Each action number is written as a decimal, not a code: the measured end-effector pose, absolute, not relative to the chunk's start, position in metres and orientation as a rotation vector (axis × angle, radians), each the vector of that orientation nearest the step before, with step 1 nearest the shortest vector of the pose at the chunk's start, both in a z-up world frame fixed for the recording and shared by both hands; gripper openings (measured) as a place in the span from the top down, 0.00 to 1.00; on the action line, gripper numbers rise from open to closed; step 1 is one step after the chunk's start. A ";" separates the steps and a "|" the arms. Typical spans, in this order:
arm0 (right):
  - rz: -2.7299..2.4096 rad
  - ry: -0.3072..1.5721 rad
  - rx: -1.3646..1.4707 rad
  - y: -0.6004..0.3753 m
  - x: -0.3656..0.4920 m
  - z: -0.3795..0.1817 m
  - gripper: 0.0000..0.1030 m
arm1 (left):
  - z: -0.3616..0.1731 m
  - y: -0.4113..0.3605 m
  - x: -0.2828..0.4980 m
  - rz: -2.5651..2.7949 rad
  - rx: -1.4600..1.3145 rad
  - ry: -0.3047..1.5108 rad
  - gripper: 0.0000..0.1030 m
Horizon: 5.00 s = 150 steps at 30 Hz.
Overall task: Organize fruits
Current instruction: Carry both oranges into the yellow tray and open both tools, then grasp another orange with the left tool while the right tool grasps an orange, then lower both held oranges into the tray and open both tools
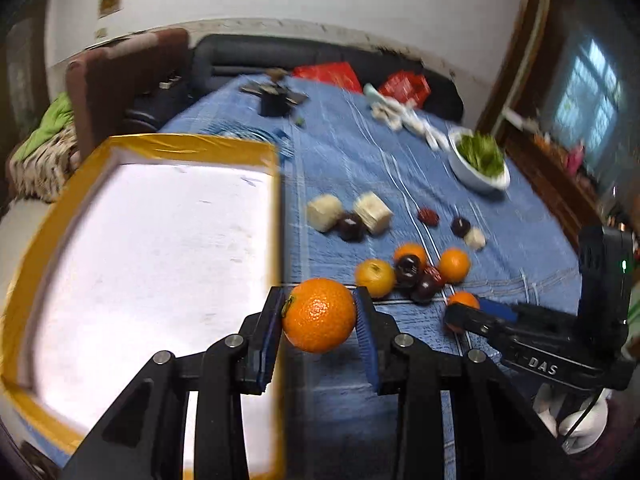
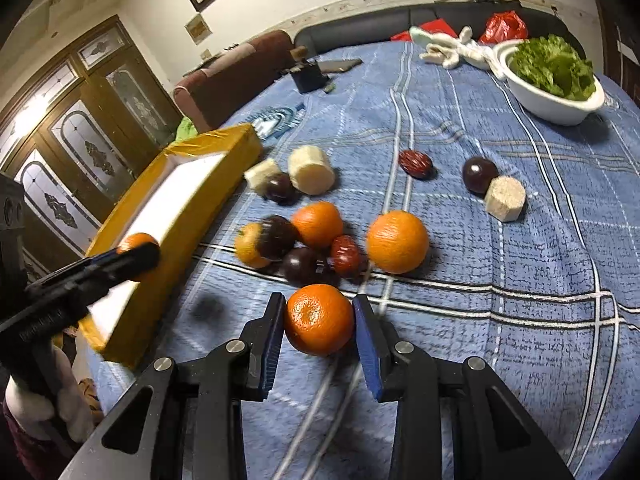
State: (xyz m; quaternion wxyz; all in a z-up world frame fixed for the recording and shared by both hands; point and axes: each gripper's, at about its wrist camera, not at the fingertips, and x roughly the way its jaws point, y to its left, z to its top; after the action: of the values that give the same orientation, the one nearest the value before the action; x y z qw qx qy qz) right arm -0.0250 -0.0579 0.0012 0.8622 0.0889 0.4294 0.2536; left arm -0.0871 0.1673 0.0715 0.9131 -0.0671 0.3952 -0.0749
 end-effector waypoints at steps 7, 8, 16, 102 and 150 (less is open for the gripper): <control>0.690 0.849 0.123 0.005 -0.052 0.047 0.63 | 0.087 0.239 -0.116 0.019 -0.199 0.739 0.67; 0.724 0.852 0.107 0.021 -0.055 0.052 0.63 | 0.085 0.248 -0.119 0.042 -0.213 0.737 0.67; 0.854 0.899 -0.024 0.123 -0.060 0.046 0.63 | 0.066 0.309 -0.134 0.164 -0.305 0.761 0.67; 0.454 0.951 0.323 -0.098 0.040 -0.020 0.60 | 0.012 0.077 -0.005 -0.270 0.090 0.970 0.69; 0.784 0.916 -0.043 0.149 -0.045 0.026 0.52 | 0.065 0.325 -0.150 0.154 -0.401 0.726 0.34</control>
State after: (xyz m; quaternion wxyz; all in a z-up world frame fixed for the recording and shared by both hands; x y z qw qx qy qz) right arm -0.0455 0.1493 0.0259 0.8234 -0.0204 0.4308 0.3688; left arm -0.1500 0.3246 0.0645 0.9124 -0.1947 0.3522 0.0747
